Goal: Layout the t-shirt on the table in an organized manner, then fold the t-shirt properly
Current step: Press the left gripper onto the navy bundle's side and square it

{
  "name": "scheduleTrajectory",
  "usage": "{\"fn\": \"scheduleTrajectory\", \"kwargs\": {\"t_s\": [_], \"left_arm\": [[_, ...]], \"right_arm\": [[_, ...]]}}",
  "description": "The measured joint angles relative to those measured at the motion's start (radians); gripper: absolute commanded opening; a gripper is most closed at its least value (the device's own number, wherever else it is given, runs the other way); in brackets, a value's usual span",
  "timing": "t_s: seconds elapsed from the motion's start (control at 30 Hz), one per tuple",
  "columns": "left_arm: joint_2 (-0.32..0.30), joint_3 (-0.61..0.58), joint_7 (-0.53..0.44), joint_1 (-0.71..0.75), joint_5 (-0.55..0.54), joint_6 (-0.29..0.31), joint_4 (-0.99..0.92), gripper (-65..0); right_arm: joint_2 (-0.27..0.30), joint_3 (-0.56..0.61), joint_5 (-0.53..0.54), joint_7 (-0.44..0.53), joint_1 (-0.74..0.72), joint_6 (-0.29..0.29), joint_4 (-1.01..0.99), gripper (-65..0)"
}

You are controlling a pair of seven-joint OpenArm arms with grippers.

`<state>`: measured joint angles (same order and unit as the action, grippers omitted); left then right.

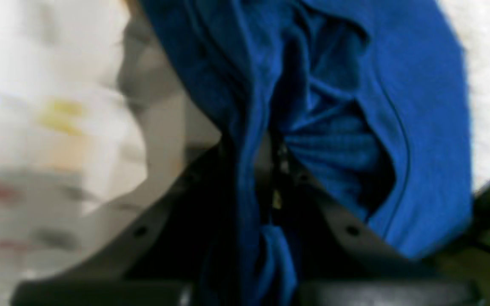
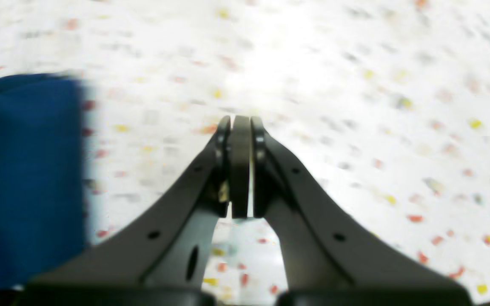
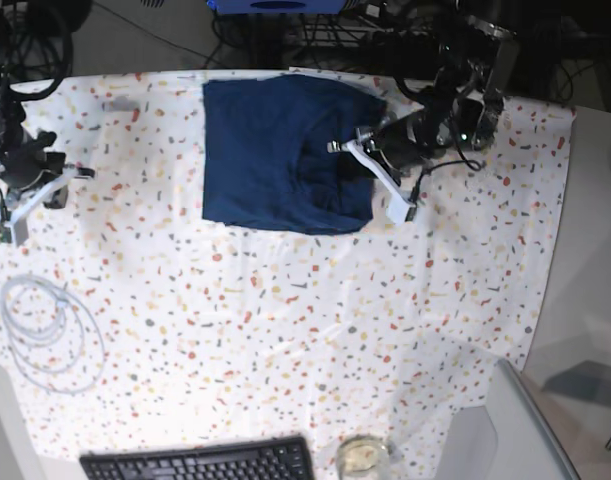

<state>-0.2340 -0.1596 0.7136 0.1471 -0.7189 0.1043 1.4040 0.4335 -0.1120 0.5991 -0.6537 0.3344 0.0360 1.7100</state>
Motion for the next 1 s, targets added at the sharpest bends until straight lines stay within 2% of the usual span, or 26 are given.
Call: {"fn": "scheduleTrajectory", "kwargs": {"t_s": [0.07,0.17,0.3,0.37,0.43,0.5,0.6,0.7,0.73,0.8,0.9,1.0], "left_arm": [[-0.030,-0.020,0.072,-0.057,-0.006,0.002,0.001,-65.0],[-0.124,-0.163,0.125,-0.177,-0.011,0.007,-0.006,-65.0],[-0.206,-0.477,0.123,-0.413,0.001,0.005,-0.063,-65.0],[-0.196,-0.656,0.106,-0.539,0.027,0.009,-0.131,-65.0],[-0.167,-0.807,0.044,-0.628,0.106,0.008,-0.189,-65.0],[-0.112,-0.919,-0.014,-0.681,0.179,0.008,-0.256,-65.0],[-0.016,-1.016,-0.071,-0.721,0.305,0.008,-0.351,-65.0],[0.075,-1.038,-0.210,-0.729,0.447,0.018,-0.429,-65.0],[0.101,-1.038,-0.227,-0.728,0.484,0.024,-0.449,-65.0],[0.146,-1.036,-0.243,-0.728,0.550,0.043,-0.491,-65.0],[0.199,-1.030,-0.253,-0.732,0.623,0.166,-0.548,-65.0],[0.235,-1.029,-0.254,-0.731,0.671,0.193,-0.574,-65.0]], "right_arm": [[-0.002,0.000,0.003,-0.002,-0.004,0.000,-0.027,-65.0],[-0.003,-0.002,0.003,-0.002,-0.002,0.000,-0.034,-65.0],[-0.005,-0.002,0.006,0.002,-0.004,0.000,-0.035,-65.0],[-0.021,-0.008,-0.001,0.002,-0.005,0.000,-0.035,-65.0],[-0.034,-0.009,0.005,-0.003,-0.003,0.000,-0.035,-65.0],[-0.039,-0.015,0.006,0.001,0.000,0.000,-0.035,-65.0],[-0.037,-0.015,0.003,0.000,0.002,0.000,-0.035,-65.0],[-0.037,-0.017,0.003,-0.001,0.008,0.000,-0.035,-65.0],[-0.038,-0.017,0.003,0.000,0.012,0.000,-0.035,-65.0],[-0.038,-0.017,0.005,-0.001,0.020,0.000,-0.035,-65.0],[-0.037,-0.017,0.001,-0.002,0.029,0.000,-0.035,-65.0],[-0.037,-0.017,0.003,0.000,0.030,0.000,-0.035,-65.0]]}}
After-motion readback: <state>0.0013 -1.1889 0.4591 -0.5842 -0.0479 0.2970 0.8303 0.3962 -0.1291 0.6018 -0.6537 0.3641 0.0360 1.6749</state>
